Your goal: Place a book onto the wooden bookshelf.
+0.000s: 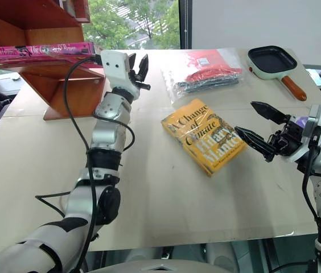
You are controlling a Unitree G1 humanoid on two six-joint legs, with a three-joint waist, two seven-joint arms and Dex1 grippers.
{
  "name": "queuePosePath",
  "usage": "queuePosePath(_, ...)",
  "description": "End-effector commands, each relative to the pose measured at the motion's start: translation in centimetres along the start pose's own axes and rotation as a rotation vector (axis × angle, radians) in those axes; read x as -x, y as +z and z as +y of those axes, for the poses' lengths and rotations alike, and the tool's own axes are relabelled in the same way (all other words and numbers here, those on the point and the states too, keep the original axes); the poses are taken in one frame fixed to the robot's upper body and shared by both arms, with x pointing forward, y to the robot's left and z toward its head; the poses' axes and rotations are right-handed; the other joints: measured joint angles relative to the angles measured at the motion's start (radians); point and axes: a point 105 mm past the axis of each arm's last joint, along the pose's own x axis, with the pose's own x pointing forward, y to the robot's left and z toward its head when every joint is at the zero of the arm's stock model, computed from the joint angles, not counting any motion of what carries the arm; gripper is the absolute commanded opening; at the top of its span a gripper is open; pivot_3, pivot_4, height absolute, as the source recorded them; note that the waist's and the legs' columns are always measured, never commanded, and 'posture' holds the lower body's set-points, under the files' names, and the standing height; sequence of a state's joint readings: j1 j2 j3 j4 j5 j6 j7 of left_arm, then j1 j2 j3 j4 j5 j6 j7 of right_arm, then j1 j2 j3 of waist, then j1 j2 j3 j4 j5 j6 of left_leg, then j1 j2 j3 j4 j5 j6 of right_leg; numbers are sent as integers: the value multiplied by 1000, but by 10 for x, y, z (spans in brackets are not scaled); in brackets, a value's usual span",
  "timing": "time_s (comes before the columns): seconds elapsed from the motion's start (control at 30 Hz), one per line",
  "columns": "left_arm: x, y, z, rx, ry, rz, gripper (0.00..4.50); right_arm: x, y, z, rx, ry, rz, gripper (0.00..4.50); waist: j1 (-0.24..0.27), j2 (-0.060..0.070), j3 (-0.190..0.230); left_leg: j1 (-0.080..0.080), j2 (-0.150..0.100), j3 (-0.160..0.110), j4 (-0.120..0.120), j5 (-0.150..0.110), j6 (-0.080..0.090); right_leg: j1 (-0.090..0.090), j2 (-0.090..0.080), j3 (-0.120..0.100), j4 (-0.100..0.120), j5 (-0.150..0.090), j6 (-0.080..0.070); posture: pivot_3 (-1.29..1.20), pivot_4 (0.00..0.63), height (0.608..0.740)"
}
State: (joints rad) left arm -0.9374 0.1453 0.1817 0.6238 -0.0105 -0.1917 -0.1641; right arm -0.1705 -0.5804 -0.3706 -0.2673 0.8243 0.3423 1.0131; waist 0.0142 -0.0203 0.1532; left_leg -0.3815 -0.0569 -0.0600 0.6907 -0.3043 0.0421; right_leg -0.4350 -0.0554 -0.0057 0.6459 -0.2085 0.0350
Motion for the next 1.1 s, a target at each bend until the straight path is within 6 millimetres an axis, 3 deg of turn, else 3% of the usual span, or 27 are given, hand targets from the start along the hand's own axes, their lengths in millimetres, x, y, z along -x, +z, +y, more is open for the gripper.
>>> queuePosePath(0.03,-5,25,22,-50,121,-131,70,1,16,1,72,0,-30,4500,0,0,0,0,0,0,-1,0,0,0,0,0,0,0,0,0,150,720)
queuePosePath(0.23,9,23,66,-83,367,-145,70,-2,20,-1,74,9,-50,4500,1,0,0,0,0,0,-1,0,0,0,0,0,0,0,0,0,150,720)
queuePosePath(0.53,29,19,94,-156,555,-117,70,-6,27,-2,46,41,-103,4500,-14,0,0,1,0,1,-2,0,0,-2,1,2,1,0,0,0,150,720)
queuePosePath(0.7,25,13,70,-133,391,-102,70,-5,26,10,-53,124,-99,4500,-24,0,0,1,0,1,-3,0,0,-2,1,3,1,0,0,0,150,720)
queuePosePath(0.93,27,8,42,-130,126,-79,70,-12,38,41,-287,304,-103,4500,-3,0,0,0,0,0,-2,0,0,-2,0,2,1,0,0,0,150,720)
queuePosePath(1.03,43,12,16,-76,-128,-72,70,-13,31,37,-250,259,-79,4500,-2,0,-1,0,0,0,-2,0,0,-2,0,2,0,0,0,0,150,720)
queuePosePath(1.1,64,13,6,-52,-269,-39,70,-9,19,28,-188,180,-34,4500,-3,0,-1,0,0,0,-2,0,0,-2,0,3,0,0,0,0,150,720)
